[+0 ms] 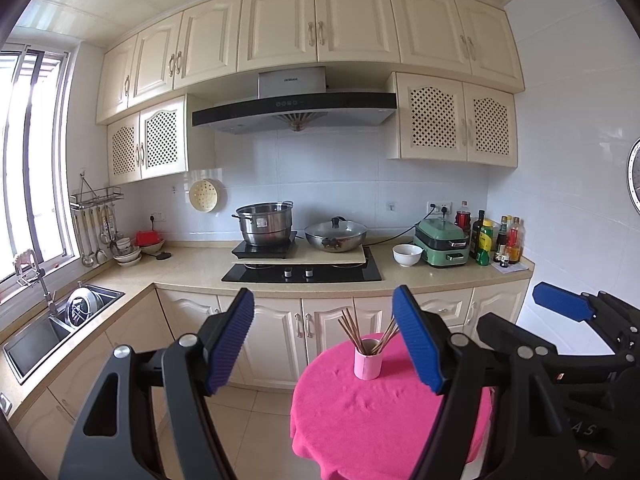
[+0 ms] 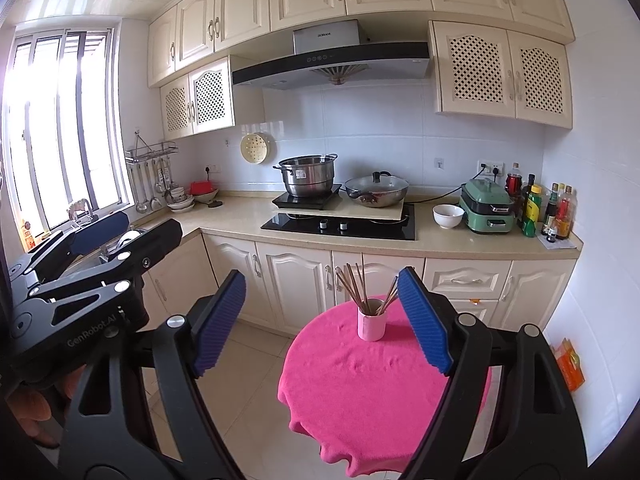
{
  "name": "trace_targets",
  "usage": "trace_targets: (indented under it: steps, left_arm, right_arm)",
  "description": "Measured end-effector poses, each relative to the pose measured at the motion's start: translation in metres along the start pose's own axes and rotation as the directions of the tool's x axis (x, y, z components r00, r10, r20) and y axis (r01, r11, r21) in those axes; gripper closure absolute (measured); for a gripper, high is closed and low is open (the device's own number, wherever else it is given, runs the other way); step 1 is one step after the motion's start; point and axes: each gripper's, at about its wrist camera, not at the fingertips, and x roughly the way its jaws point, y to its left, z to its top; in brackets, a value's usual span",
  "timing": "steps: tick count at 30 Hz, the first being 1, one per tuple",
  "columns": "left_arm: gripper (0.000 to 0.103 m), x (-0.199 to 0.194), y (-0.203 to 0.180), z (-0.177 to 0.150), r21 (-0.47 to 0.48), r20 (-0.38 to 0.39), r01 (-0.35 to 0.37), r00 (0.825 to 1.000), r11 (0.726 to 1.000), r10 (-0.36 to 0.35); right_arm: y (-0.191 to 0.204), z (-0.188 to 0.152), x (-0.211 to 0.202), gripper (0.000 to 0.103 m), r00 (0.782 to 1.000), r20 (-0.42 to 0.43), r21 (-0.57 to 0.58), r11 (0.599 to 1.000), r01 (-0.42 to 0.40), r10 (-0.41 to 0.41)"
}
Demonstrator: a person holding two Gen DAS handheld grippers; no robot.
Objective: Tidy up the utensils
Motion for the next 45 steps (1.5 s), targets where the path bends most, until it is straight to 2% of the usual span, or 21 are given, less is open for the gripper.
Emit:
trace_targets:
  steps: [45]
  left_arm:
    - [0.032,-0.014,0.004,-0.003,0.002,-0.002,0.006,1.000,1.000,-0.006]
  right_arm:
    - [0.007,-0.001,-0.009,0.024,1.000,-0.002,-0.001,1.000,-0.003,0.003]
